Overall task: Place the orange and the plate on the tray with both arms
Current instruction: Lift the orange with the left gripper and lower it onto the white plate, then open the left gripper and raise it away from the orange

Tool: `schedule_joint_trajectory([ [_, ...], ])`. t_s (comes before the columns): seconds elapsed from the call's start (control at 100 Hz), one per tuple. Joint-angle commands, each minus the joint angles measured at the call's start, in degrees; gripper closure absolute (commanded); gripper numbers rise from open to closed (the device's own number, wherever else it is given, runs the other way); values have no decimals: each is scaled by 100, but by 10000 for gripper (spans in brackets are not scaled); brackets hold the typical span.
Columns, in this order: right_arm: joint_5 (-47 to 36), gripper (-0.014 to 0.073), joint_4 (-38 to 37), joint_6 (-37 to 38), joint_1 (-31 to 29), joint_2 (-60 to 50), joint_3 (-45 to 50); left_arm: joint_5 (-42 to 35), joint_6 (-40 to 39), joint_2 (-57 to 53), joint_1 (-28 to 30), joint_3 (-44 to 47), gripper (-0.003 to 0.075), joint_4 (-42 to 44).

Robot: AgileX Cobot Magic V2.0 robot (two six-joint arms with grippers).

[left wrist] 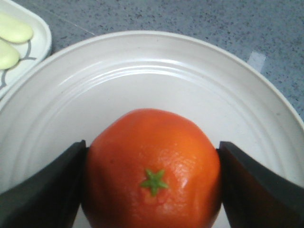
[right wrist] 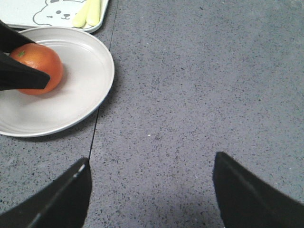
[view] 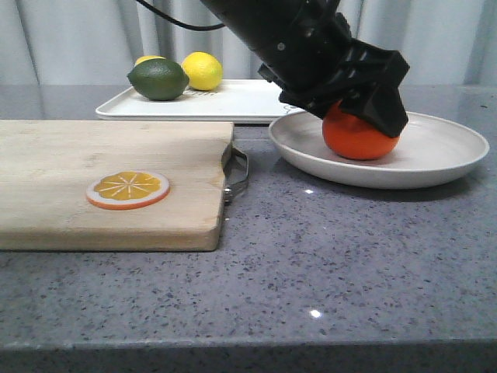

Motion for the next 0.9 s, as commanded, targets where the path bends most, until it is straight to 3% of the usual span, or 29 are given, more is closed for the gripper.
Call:
schedule_joint_trajectory([
  [0.0,-349,54,-72,-45,-28,68,-197,-162,-45,-292,-63,-183,531,-142],
  [0.19,-349,54,-72,-45,-28,68,-197,-162,-45,-292,-63,-183,482,-142],
  [0.32,-349,54,-72,-45,-28,68,-197,-162,-45,-292,-63,-183,300,-142],
  [0.43,-349,54,-72,-45,-28,68,-197,-162,-35,-292,-63,-183,95,-142],
  [0.5,-349,54,-72,-45,-28,68,-197,-162,-35,-303,-63,-183,23,-142],
  [0.89,-349,54,-72,-45,-28,68,-197,-345,-12,-1183,-39,-183,60,-14],
])
